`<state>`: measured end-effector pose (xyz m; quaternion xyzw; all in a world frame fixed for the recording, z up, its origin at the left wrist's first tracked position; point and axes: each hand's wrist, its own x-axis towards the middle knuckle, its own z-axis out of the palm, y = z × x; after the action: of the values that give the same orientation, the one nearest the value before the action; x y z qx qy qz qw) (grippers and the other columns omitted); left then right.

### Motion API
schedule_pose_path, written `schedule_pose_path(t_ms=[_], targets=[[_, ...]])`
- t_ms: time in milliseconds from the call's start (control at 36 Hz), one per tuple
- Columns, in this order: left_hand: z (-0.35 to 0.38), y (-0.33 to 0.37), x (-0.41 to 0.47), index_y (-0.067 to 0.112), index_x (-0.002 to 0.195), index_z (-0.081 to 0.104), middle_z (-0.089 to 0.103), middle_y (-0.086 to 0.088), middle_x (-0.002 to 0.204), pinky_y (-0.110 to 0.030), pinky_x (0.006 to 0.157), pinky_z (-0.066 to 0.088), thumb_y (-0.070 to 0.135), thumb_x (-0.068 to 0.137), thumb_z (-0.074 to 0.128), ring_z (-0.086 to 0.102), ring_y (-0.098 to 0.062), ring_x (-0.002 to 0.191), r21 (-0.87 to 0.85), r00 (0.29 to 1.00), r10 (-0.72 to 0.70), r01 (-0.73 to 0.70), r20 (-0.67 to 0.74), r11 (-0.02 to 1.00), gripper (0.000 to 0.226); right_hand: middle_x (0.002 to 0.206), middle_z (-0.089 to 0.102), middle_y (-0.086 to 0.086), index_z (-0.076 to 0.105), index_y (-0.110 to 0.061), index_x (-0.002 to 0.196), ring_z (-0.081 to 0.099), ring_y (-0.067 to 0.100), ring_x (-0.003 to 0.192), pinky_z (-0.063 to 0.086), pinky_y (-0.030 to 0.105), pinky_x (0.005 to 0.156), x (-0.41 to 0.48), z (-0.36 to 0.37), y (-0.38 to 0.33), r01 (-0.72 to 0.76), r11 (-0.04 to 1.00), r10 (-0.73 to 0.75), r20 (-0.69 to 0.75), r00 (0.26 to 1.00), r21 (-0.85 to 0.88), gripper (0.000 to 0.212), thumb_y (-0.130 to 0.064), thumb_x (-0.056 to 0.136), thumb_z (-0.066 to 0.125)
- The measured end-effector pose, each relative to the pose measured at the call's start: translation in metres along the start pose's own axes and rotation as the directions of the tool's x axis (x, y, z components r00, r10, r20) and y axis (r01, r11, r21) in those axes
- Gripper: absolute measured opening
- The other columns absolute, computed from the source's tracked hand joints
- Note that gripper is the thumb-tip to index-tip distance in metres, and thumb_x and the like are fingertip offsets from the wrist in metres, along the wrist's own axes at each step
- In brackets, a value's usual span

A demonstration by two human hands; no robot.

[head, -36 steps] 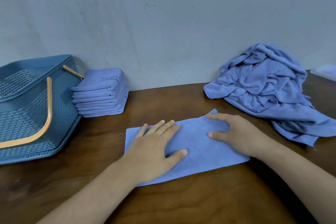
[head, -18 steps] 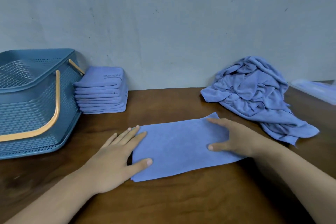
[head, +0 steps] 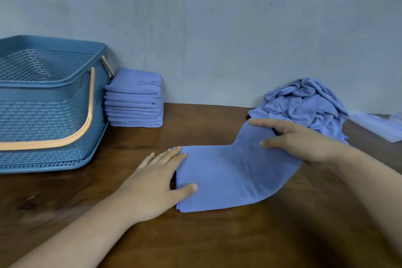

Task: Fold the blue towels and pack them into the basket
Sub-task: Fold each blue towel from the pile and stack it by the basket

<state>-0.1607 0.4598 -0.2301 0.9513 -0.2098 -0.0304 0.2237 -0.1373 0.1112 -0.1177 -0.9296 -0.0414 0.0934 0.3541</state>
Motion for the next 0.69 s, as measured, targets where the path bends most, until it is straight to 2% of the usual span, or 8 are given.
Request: schedule_pose_path(t_ms=[111, 194, 250, 333, 389, 528, 611, 694], targets=[[0.002, -0.001, 0.0, 0.041, 0.168, 0.01, 0.003, 0.028, 0.172, -0.029, 0.131, -0.003, 0.083, 0.093, 0.044, -0.003, 0.011, 0.155, -0.036, 1.0, 0.008, -0.009, -0.024, 0.999, 0.093, 0.155, 0.043, -0.029, 0.055, -0.053, 0.146, 0.04, 0.0, 0.142, 0.036, 0.033, 0.121, 0.003, 0.017, -0.041, 0.041, 0.997, -0.044, 0.042, 0.998, 0.072, 0.06, -0.024, 0.097, 0.073], [-0.001, 0.001, -0.002, 0.04, 0.168, 0.006, 0.012, 0.026, 0.171, -0.025, 0.128, -0.002, 0.075, 0.095, 0.052, 0.003, 0.009, 0.154, -0.088, 0.999, -0.001, -0.004, -0.051, 0.996, 0.092, 0.15, 0.051, -0.024, 0.053, -0.046, 0.15, 0.051, -0.001, 0.134, 0.042, 0.033, 0.118, 0.005, 0.042, -0.066, 0.034, 0.991, -0.046, 0.097, 0.994, 0.127, 0.063, -0.02, 0.096, 0.072], [-0.003, 0.0, -0.003, 0.043, 0.167, 0.004, 0.017, 0.025, 0.17, -0.027, 0.13, 0.007, 0.068, 0.096, 0.057, 0.009, 0.001, 0.157, -0.145, 0.997, -0.036, 0.026, -0.069, 0.989, 0.092, 0.15, 0.053, -0.022, 0.052, -0.046, 0.151, 0.052, -0.002, 0.131, 0.042, 0.031, 0.116, 0.008, 0.063, -0.074, 0.038, 0.99, -0.054, 0.12, 0.991, 0.133, 0.065, -0.019, 0.095, 0.072], [-0.004, -0.004, -0.003, 0.049, 0.165, 0.003, 0.02, 0.03, 0.167, -0.034, 0.128, 0.024, 0.06, 0.095, 0.062, 0.016, -0.006, 0.159, -0.233, 0.994, -0.08, 0.06, -0.078, 0.971, 0.093, 0.157, 0.045, -0.015, 0.049, -0.044, 0.153, 0.049, 0.003, 0.132, 0.04, 0.02, 0.1, 0.012, 0.1, -0.077, 0.037, 0.994, -0.052, 0.153, 0.987, 0.1, 0.066, -0.019, 0.095, 0.07], [-0.004, -0.006, -0.003, 0.051, 0.164, -0.001, 0.02, 0.036, 0.165, -0.037, 0.127, 0.027, 0.057, 0.094, 0.064, 0.017, -0.006, 0.158, -0.252, 0.994, -0.081, 0.061, -0.069, 0.966, 0.095, 0.159, 0.04, -0.015, 0.044, -0.048, 0.155, 0.047, 0.003, 0.135, 0.041, 0.02, 0.098, 0.014, 0.122, -0.07, -0.006, 0.987, -0.02, 0.156, 0.988, 0.164, 0.071, -0.021, 0.094, 0.07], [-0.004, -0.005, -0.003, 0.052, 0.163, -0.005, 0.02, 0.039, 0.164, -0.041, 0.125, 0.032, 0.057, 0.093, 0.064, 0.022, -0.013, 0.157, -0.254, 0.994, -0.099, 0.083, -0.052, 0.964, 0.099, 0.141, 0.048, -0.021, 0.04, -0.054, 0.155, 0.053, -0.003, 0.119, 0.046, 0.017, 0.088, 0.018, 0.138, -0.057, -0.024, 0.971, -0.002, 0.106, 0.994, 0.239, 0.073, -0.02, 0.096, 0.067], [-0.004, -0.004, -0.002, 0.052, 0.163, -0.004, 0.019, 0.039, 0.164, -0.039, 0.126, 0.028, 0.057, 0.094, 0.065, 0.014, -0.01, 0.159, -0.256, 0.993, -0.106, 0.089, -0.052, 0.963, 0.098, 0.139, 0.05, -0.022, 0.04, -0.057, 0.154, 0.053, -0.002, 0.122, 0.045, 0.018, 0.09, 0.018, 0.138, -0.057, -0.021, 0.971, -0.005, 0.108, 0.994, 0.239, 0.074, -0.022, 0.095, 0.069], [-0.005, -0.003, -0.003, 0.053, 0.162, -0.006, 0.02, 0.038, 0.164, -0.039, 0.126, 0.029, 0.057, 0.093, 0.066, 0.016, -0.008, 0.158, -0.261, 0.993, -0.106, 0.089, -0.052, 0.961, 0.1, 0.154, 0.041, -0.028, 0.043, -0.059, 0.151, 0.044, -0.003, 0.136, 0.042, 0.022, 0.102, 0.017, 0.137, -0.059, 0.0, 0.957, -0.037, 0.123, 0.992, 0.29, 0.073, -0.026, 0.095, 0.074]])
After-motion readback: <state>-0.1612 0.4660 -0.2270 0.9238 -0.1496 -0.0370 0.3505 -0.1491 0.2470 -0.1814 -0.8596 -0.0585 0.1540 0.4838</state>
